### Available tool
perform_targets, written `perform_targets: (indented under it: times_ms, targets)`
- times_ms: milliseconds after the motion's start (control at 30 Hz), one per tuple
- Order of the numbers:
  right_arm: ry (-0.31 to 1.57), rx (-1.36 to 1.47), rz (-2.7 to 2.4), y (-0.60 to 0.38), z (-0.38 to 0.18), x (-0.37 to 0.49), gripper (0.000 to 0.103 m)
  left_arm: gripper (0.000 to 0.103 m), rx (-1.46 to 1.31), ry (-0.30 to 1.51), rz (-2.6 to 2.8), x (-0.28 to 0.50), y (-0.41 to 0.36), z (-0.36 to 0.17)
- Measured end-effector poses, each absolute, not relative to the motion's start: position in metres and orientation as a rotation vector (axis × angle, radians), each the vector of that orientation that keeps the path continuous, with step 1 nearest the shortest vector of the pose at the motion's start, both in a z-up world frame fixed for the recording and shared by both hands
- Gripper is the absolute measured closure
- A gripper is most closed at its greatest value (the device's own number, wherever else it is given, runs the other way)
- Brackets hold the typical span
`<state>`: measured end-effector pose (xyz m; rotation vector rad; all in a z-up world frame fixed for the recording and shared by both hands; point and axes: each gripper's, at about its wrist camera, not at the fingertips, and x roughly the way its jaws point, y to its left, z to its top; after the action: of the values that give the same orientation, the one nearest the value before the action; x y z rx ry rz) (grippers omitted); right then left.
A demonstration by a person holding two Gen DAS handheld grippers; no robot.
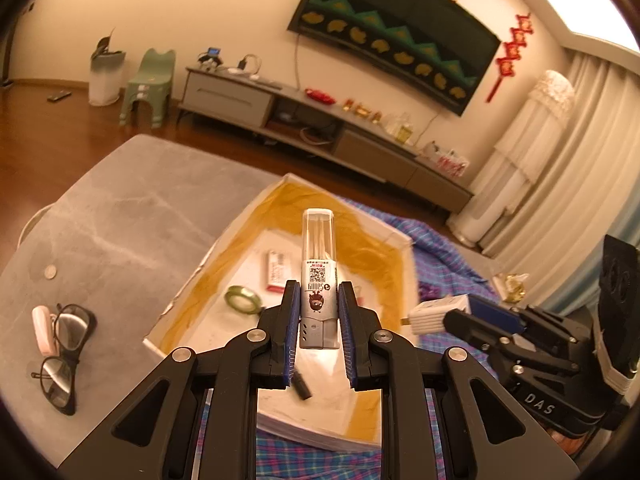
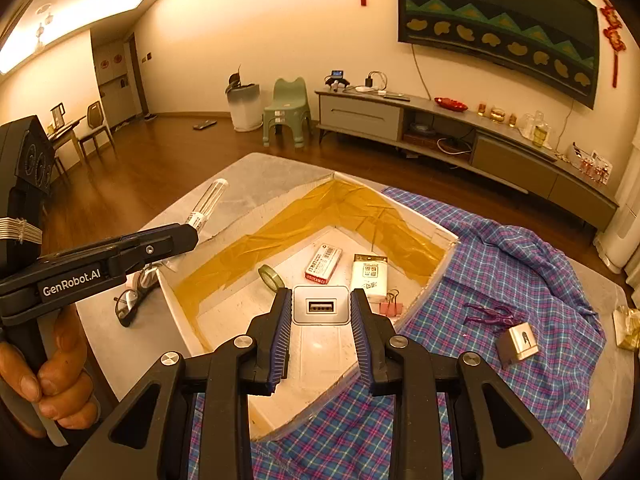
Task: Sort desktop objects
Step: 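Open the left tool to drop the tube while the right tool drops the charger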
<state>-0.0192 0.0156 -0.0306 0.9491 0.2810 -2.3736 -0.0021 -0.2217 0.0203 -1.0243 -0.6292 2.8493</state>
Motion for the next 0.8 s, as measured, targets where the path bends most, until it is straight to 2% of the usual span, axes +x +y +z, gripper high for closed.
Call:
perform_targets:
  times_ms: [800]
  targets:
    - [0.461, 1.21, -2.211, -0.003, -0.092, -0.1, 0.072, 0.083, -1.445, -0.402, 2.841, -0.042, -0.217, -0.041]
